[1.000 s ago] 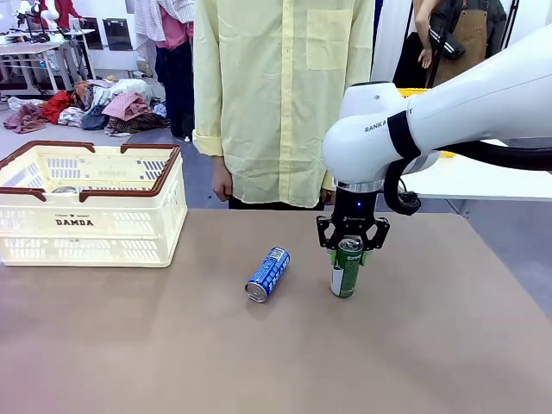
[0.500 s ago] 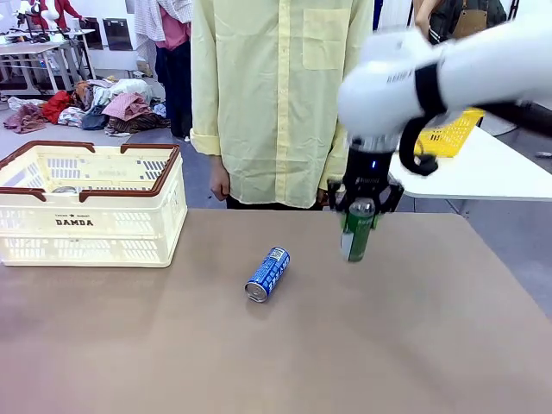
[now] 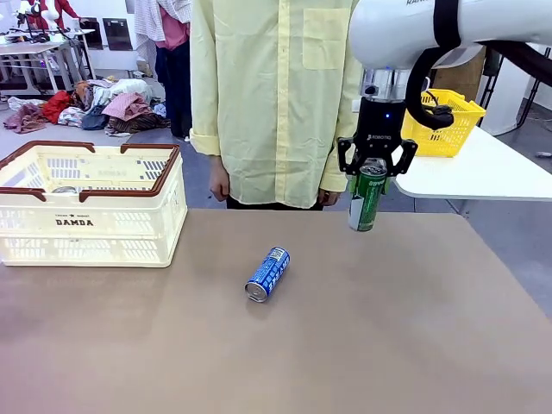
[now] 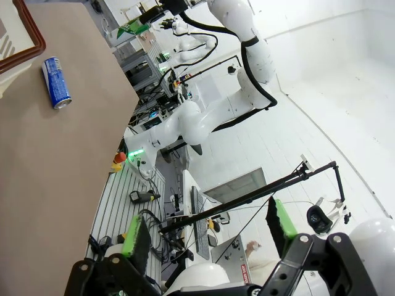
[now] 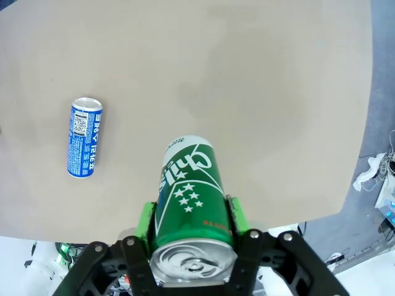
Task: Place the drinks into the Shopping basket.
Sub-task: Pick up one drink and place it into the Shopping basket.
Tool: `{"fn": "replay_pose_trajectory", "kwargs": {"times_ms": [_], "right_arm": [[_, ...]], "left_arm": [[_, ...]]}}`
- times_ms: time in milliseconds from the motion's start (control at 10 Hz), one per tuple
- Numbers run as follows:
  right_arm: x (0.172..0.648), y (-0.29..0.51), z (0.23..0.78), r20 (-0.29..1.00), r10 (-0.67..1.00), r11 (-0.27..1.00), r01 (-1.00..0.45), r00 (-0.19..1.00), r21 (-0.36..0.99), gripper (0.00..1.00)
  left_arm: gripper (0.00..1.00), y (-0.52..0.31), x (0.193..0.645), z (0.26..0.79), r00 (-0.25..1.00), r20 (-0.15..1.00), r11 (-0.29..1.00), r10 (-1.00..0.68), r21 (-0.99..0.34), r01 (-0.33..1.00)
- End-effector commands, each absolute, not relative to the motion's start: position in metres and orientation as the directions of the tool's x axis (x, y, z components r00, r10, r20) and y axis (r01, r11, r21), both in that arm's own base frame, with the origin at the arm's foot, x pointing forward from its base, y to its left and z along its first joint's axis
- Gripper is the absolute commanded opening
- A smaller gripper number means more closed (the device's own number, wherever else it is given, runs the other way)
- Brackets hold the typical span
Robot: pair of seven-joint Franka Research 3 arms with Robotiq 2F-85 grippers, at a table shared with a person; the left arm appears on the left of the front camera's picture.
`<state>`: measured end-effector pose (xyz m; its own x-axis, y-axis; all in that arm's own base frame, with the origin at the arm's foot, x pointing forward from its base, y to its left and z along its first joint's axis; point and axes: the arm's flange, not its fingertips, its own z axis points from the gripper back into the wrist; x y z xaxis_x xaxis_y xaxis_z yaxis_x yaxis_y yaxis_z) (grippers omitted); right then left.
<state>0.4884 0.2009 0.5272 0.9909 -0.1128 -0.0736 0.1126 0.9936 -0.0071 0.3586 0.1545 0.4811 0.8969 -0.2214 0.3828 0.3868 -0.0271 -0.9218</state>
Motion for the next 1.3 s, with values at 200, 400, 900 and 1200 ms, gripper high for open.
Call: {"fn": "replay_pose_trajectory", "kwargs": {"times_ms": [200, 400, 900, 1200], "right_arm": [[0.481, 0.203, 0.531, -0.054, -0.107, 0.994, 0.107, 0.993, -0.003, 0.0], [0.485, 0.21, 0.524, -0.068, -0.123, 0.991, 0.125, 0.99, 0.035, 0.0], [0.531, 0.365, 0.511, -0.044, -0.048, 0.996, 0.052, 0.998, 0.072, 0.0], [0.546, 0.449, 0.469, -0.051, -0.006, 0.999, 0.008, 0.999, 0.052, 0.0]], "left_arm": [[1.0, 0.16, 0.356, 0.484, 0.895, 0.384, -0.026, -0.227, -0.921, 0.388], [1.0, 0.16, 0.356, 0.484, 0.895, 0.384, -0.026, -0.227, -0.921, 0.388], [1.0, 0.16, 0.356, 0.484, 0.895, 0.384, -0.026, -0.227, -0.921, 0.388], [1.0, 0.16, 0.356, 0.484, 0.895, 0.384, -0.026, -0.227, -0.921, 0.388]]}}
